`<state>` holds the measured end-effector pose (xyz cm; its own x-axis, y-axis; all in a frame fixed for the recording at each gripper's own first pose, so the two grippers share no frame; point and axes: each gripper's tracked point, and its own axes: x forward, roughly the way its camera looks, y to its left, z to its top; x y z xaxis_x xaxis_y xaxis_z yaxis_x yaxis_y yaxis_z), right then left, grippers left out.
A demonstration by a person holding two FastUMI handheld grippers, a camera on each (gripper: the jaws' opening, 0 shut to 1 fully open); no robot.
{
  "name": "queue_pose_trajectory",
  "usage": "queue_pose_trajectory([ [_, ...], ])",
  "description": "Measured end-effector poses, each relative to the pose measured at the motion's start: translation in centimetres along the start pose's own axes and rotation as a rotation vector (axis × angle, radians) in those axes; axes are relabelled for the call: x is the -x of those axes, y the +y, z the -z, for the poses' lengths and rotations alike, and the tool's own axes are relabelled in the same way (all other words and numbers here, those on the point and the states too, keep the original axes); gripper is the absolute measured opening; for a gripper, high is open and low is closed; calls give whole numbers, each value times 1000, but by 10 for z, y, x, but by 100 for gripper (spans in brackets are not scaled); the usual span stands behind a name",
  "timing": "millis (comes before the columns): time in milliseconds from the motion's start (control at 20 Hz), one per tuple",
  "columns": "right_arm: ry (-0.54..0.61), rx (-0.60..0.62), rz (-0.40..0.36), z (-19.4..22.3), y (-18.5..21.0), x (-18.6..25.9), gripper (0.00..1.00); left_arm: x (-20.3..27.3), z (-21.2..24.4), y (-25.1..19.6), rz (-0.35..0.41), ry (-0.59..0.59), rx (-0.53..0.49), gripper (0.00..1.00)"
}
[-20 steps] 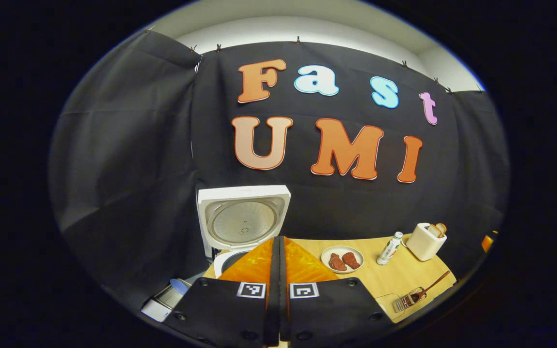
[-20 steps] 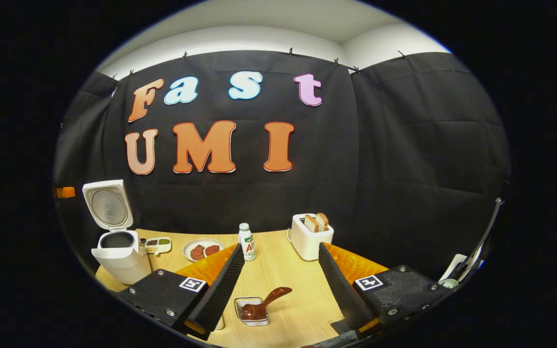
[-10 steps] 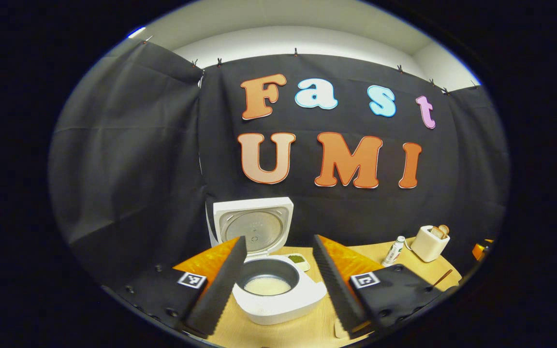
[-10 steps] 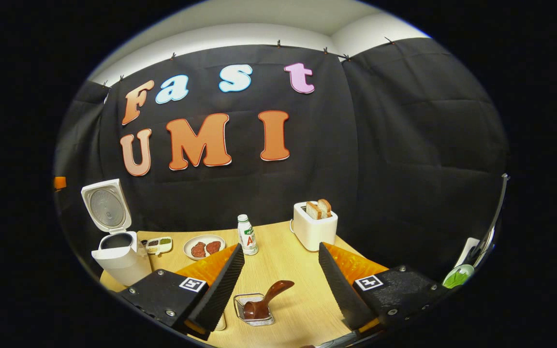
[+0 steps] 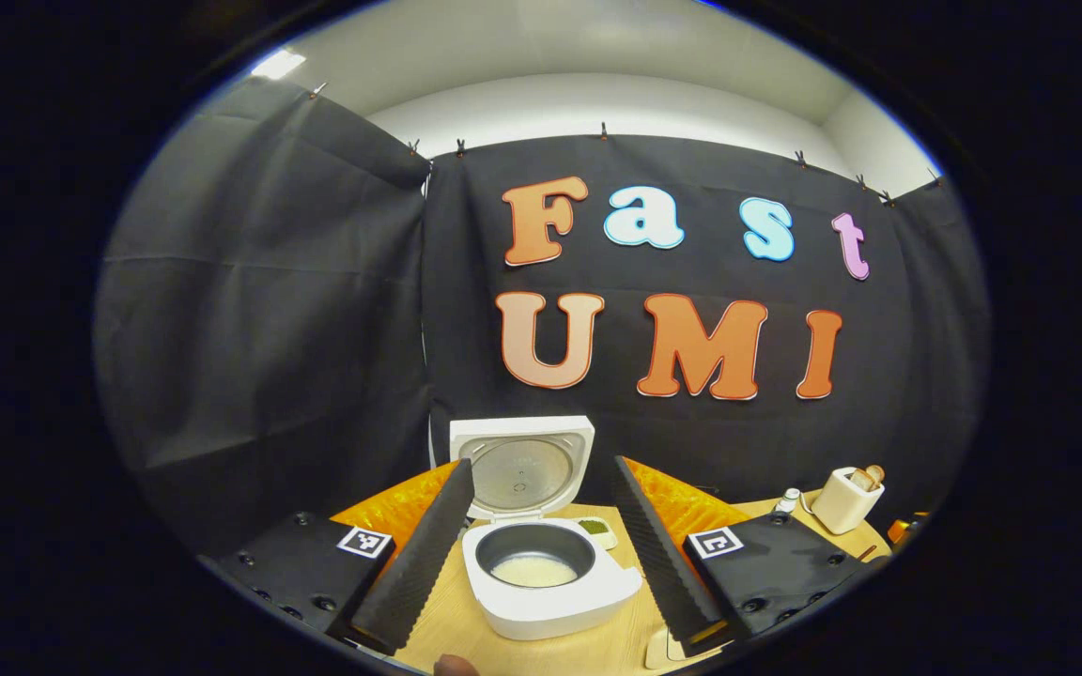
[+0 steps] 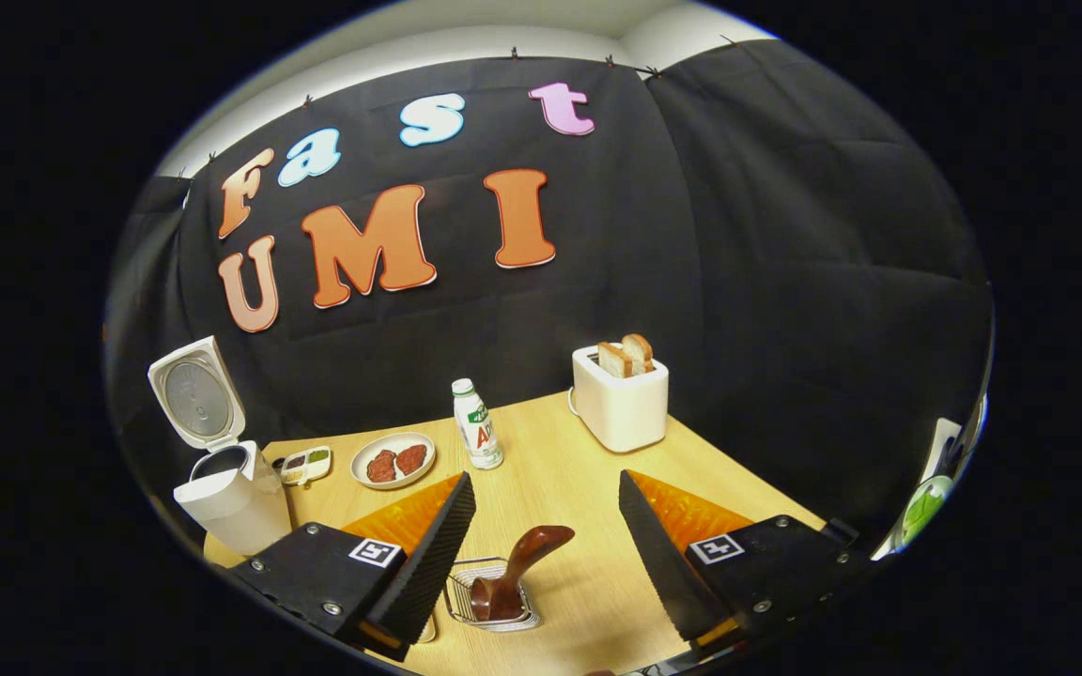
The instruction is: Close the left gripper, press the button to open the rice cooker; take a wooden spoon from the chopstick holder with the right hand, scoop a spoonful of rice and pour it into the rice cooker, then put the wooden spoon back into the chopstick holder.
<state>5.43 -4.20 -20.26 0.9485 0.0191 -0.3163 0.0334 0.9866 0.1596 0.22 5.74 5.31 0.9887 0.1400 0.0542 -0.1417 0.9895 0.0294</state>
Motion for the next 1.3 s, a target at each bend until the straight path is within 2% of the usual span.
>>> queue_pose_trajectory([
  [300, 105, -97, -42, 46, 3, -29, 96, 18, -6, 15, -77, -23, -5, 100],
  [450, 141, -142, -69, 63, 10, -36, 95, 25, -6, 19, -100, -22, -1, 97],
  [700, 221, -274, -118, 90, 22, -42, 95, 31, 0, 27, -137, -3, -18, 99],
  [800, 243, -317, -136, 95, 27, -45, 92, 34, 2, 32, -157, -1, -25, 99],
  [900, 260, -376, -162, 95, 35, -46, 80, 37, 4, 37, -176, 3, -23, 99],
  [950, 264, -402, -169, 96, 37, -46, 71, 38, 4, 39, -180, 4, -18, 100],
  [1000, 264, -420, -168, 96, 37, -50, 57, 40, 4, 40, -184, 6, -15, 99],
  [1050, 266, -430, -171, 98, 38, -51, 57, 41, 5, 42, -190, 8, -16, 98],
  [1100, 270, -439, -175, 99, 40, -52, 51, 44, 8, 45, -198, 10, -20, 100],
  [1150, 273, -442, -173, 100, 40, -52, 39, 45, 8, 48, -204, 11, -25, 99],
  [1250, 263, -428, -149, 102, 36, -55, 26, 46, 10, 50, -212, 14, -33, 100],
  [1300, 268, -414, -154, 105, 36, -58, 24, 46, 11, 51, -214, 16, -34, 99],
])
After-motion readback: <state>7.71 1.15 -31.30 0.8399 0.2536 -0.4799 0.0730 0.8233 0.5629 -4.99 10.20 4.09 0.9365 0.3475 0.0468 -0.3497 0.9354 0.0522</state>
